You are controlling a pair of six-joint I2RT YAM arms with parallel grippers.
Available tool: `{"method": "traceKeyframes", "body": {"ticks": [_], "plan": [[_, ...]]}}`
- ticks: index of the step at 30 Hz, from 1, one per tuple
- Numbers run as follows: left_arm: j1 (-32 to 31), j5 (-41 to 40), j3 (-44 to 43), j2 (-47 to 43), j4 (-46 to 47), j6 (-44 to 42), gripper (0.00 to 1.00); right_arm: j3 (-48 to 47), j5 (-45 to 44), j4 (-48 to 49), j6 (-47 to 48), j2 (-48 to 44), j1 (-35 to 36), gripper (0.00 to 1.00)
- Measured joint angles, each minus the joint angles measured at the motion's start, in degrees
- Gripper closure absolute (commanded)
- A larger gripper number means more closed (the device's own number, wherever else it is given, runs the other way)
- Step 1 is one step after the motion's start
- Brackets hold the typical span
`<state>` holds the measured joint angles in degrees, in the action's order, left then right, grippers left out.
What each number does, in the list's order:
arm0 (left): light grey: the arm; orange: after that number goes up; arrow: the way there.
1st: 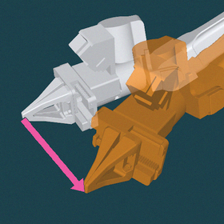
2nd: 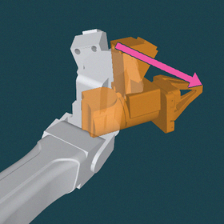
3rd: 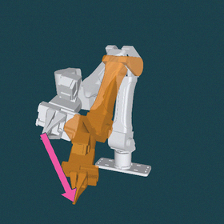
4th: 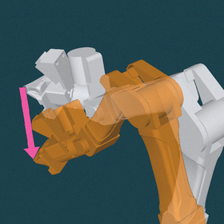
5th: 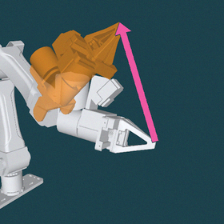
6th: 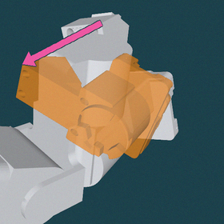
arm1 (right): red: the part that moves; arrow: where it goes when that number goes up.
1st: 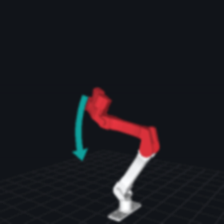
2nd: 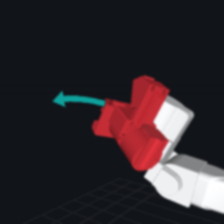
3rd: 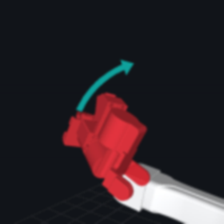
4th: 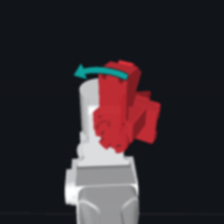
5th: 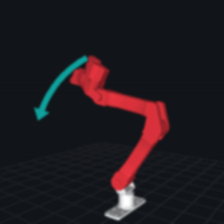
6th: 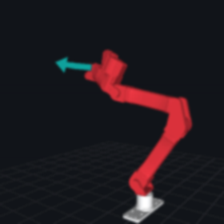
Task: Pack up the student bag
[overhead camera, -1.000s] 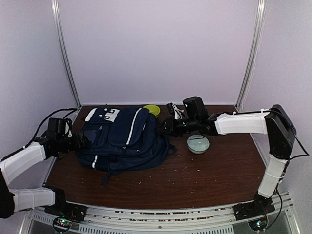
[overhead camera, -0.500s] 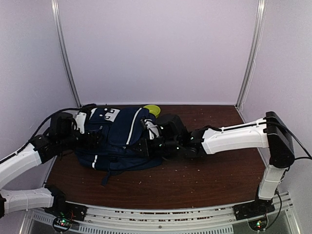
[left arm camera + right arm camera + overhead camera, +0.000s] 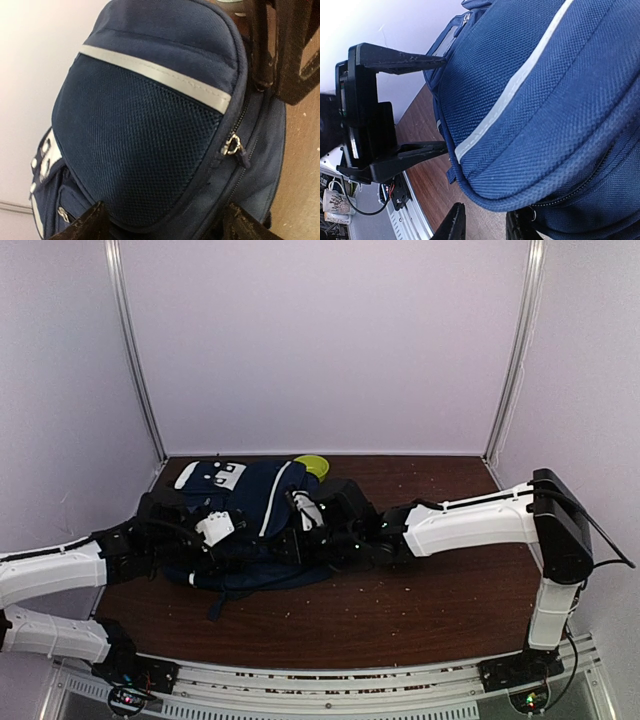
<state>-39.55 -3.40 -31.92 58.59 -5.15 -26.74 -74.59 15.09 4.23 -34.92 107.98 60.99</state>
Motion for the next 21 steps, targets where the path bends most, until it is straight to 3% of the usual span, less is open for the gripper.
{"method": "traceKeyframes", "body": {"ticks": [3,5,8,10,11,16,21], "plan": [[-0.04,-0.52,0.52,2.32,3.91,-7.98,0.23,0.00,0.00,0.00,0.00,0.00,-0.13,0.70],[-0.04,-1.44,0.52,5.35,6.93,-12.63,0.32,0.00,0.04,0.00,-0.09,0.00,-0.28,0.71],[-0.04,-2.21,0.52,8.94,9.70,-16.04,0.65,0.00,0.13,0.07,-0.33,0.00,-0.59,0.71],[-0.31,-2.03,0.52,10.27,10.67,-17.68,0.95,0.00,0.37,0.15,-0.44,0.00,-0.79,0.71],[-0.42,-1.99,0.52,10.58,10.99,-17.84,1.00,0.00,0.48,0.22,-0.46,0.00,-0.87,0.71],[-0.55,-0.59,-0.96,10.75,9.77,-16.41,1.00,1.14,0.26,1.03,-0.46,-0.33,-1.14,0.71],[0.02,3.08,-4.26,11.17,5.53,-8.68,1.00,6.75,-0.61,3.80,-0.52,-3.72,-1.14,0.66]]}}
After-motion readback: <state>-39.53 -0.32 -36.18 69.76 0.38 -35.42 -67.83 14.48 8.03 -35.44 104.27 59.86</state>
